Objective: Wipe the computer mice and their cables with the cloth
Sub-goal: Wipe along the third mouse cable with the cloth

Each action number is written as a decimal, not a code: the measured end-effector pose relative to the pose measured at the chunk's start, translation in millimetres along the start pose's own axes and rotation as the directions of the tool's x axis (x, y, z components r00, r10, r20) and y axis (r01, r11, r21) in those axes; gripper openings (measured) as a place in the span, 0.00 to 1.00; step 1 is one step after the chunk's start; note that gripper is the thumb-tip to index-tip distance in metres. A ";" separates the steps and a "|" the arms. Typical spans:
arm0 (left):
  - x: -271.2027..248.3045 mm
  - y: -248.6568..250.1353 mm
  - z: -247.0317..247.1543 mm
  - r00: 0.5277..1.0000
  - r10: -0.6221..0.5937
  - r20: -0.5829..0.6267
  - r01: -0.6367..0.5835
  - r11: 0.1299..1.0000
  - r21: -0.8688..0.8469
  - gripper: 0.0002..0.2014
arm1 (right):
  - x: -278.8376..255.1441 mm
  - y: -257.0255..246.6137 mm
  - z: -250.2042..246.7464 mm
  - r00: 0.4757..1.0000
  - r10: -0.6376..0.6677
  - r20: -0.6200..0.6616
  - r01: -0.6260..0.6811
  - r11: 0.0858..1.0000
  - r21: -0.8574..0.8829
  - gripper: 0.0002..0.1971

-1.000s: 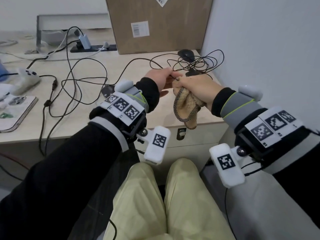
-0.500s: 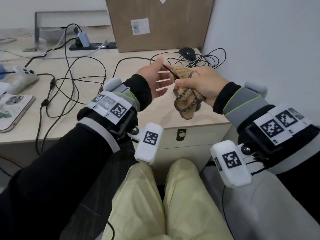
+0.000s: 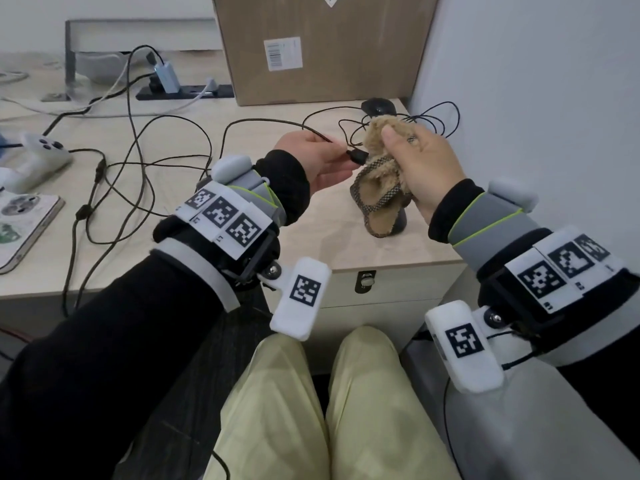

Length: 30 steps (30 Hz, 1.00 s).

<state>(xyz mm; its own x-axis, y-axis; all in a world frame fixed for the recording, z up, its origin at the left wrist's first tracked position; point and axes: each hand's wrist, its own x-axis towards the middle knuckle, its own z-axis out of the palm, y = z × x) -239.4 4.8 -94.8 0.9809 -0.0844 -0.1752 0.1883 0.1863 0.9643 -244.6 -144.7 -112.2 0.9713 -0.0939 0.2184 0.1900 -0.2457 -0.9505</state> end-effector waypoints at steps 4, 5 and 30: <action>6.6 1.6 -2.7 0.999 0.035 -0.025 -0.035 0.999 0.014 0.08 | 1.9 -7.4 0.1 0.991 -0.135 0.021 0.136 0.976 -0.171 0.12; 7.0 2.5 -2.2 0.999 0.043 -0.030 -0.043 0.999 0.007 0.08 | 0.5 -7.2 2.7 0.978 -0.193 0.081 0.207 0.951 -0.230 0.12; 17.8 1.0 -20.6 0.987 0.160 0.016 -0.160 0.987 -0.002 0.10 | 7.2 -16.5 28.4 0.963 0.101 0.250 -0.098 0.995 -0.026 0.04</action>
<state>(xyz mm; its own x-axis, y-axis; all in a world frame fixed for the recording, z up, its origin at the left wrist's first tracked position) -220.7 23.6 -101.0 0.9975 -0.0687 -0.0152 0.0287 0.1992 0.9795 -236.6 -113.8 -101.2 0.9902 0.1263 0.0587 0.0903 -0.2605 -0.9612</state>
